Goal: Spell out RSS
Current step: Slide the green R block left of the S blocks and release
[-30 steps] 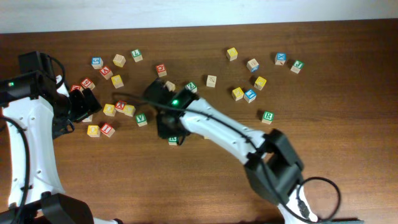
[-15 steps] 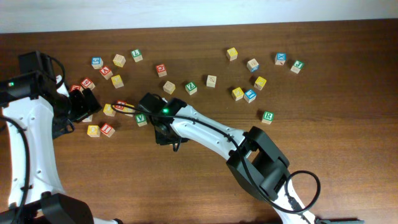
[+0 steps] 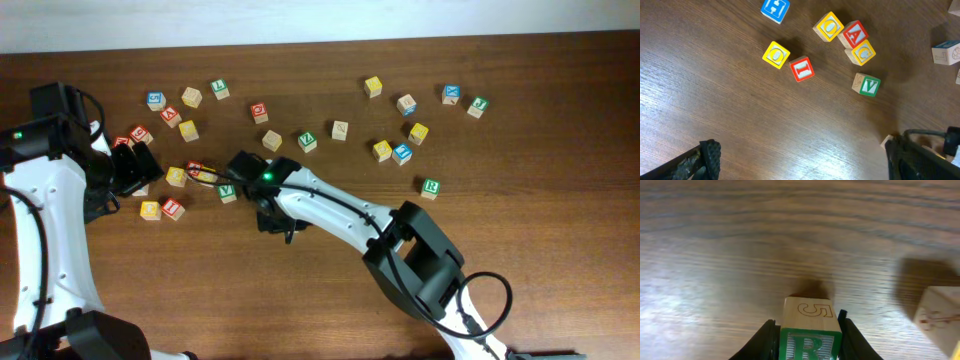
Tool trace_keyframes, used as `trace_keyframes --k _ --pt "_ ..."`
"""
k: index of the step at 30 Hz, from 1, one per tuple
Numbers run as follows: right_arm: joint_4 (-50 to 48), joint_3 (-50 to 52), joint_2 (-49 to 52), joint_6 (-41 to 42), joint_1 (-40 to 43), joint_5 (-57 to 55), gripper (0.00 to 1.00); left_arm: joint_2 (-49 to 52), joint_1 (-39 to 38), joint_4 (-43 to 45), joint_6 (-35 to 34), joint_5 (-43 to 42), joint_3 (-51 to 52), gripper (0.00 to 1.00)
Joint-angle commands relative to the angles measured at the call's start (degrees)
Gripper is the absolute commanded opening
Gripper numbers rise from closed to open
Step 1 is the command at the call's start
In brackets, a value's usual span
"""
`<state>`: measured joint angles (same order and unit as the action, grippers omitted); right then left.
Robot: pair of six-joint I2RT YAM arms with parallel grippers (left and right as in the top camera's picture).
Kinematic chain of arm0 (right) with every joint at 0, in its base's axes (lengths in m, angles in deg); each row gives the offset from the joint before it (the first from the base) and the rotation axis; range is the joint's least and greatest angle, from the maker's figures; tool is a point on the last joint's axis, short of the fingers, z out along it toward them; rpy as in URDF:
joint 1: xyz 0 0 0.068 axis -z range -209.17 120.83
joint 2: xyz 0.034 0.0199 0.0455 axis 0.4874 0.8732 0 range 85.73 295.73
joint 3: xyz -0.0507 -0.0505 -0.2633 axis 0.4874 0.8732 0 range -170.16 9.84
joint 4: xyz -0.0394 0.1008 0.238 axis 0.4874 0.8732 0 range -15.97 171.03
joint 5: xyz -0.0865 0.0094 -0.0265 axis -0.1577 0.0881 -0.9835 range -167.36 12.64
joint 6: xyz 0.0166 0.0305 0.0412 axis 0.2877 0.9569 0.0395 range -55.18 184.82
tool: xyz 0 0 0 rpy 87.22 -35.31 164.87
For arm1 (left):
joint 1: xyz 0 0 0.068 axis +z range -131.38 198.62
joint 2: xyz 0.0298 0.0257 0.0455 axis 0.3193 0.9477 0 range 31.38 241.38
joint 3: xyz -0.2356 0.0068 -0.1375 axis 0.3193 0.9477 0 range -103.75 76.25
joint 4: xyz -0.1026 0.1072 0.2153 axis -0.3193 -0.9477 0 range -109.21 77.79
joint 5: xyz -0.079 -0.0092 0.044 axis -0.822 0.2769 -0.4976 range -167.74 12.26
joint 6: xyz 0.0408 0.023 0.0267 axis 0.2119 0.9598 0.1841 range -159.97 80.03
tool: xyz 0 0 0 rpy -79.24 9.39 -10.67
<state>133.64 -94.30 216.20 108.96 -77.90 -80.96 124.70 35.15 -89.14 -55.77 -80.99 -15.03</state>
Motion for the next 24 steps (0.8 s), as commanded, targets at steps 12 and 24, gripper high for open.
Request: trace_keyframes --k 12,24 --pt "3.89 -0.76 1.05 -1.88 3.91 -1.62 0.27 0.0 0.13 0.11 0.46 -0.44 -0.11 0.99" --pt "4.46 -0.76 1.05 -4.7 4.24 -0.74 0.34 0.0 0.13 0.11 0.46 -0.44 -0.11 0.99"
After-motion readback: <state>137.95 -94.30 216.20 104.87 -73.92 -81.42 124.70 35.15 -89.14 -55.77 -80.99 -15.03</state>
